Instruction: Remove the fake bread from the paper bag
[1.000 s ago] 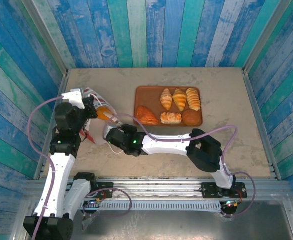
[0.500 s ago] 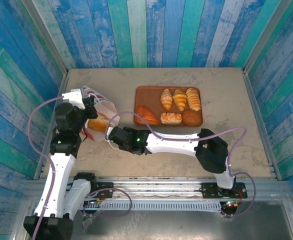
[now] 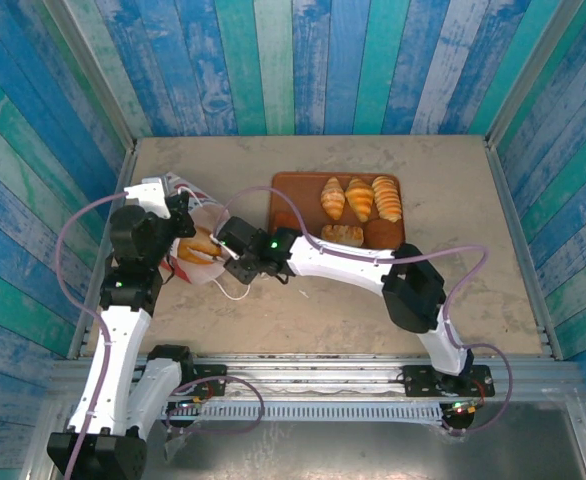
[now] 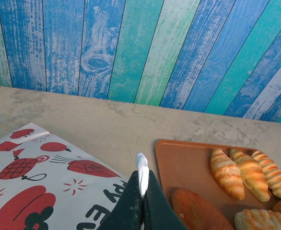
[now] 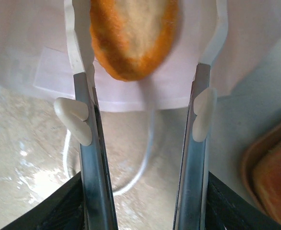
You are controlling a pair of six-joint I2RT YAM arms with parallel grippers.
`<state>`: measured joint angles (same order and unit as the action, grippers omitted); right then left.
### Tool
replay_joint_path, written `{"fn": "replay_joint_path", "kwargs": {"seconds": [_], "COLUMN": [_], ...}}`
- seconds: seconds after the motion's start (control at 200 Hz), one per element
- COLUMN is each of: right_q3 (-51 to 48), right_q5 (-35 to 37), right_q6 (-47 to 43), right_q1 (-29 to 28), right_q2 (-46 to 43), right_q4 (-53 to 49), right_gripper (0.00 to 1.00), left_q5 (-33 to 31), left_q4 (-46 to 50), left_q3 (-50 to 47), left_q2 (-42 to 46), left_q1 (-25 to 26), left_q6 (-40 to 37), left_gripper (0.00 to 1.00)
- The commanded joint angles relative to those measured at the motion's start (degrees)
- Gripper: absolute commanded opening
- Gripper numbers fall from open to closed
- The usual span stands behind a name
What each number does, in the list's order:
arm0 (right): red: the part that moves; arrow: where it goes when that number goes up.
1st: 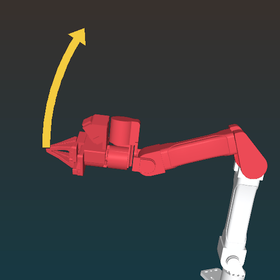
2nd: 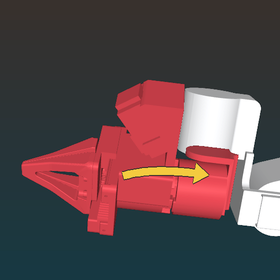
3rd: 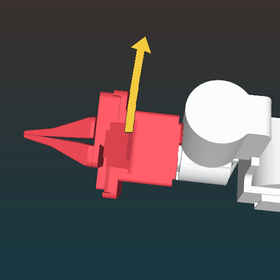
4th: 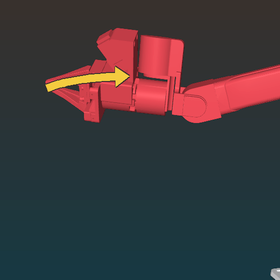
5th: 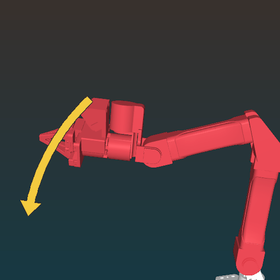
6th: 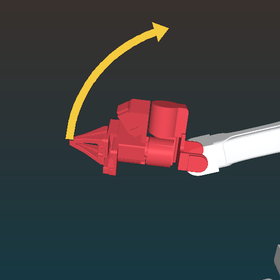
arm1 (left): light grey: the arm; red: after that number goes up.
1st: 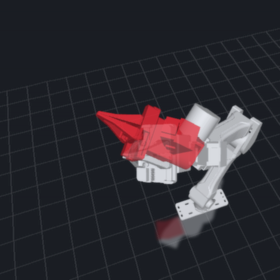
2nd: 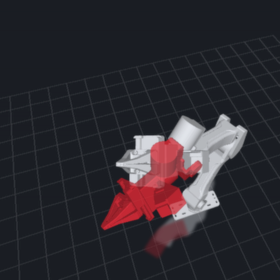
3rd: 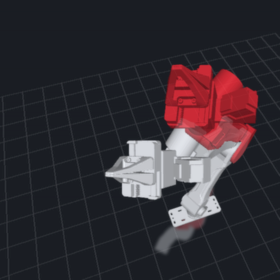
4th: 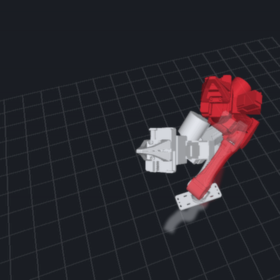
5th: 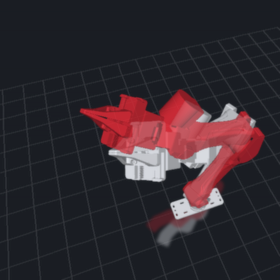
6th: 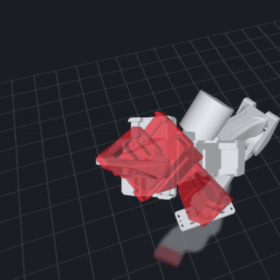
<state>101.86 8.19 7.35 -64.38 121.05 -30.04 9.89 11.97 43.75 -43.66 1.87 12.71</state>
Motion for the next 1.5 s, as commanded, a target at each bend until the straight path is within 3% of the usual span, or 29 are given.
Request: {"fn": "replay_joint_path", "kwargs": {"seconds": [0.0,0.761,1.117,1.493], "right_q3": [2.6,9.0,7.0,2.6], "right_q5": [-4.5,-9.5,-8.9,-13.8], "right_q6": [5.2,4.2,3.8,4.8], "right_q1": [0.6,1.8,1.8,2.6], "right_q2": [3.1,7.3,2.2,-1.8], "right_q4": [-2.0,-8.0,-7.2,-5.4], "right_gripper": [0.57,0.58,0.53,0.53], "left_q5": [1.1,0.7,-0.4,-0.8], "left_q4": [-2.0,-1.6,-1.3,-1.2], "left_q3": [-0.2,0.2,0.3,0.4], "left_q2": [0.2,0.7,0.8,0.3], "left_q1": [0.0,-0.1,0.0,0.0], "left_q6": [0.1,0.4,0.3,0.5], "left_gripper": [0.00,0.00,0.00,0.00]}}
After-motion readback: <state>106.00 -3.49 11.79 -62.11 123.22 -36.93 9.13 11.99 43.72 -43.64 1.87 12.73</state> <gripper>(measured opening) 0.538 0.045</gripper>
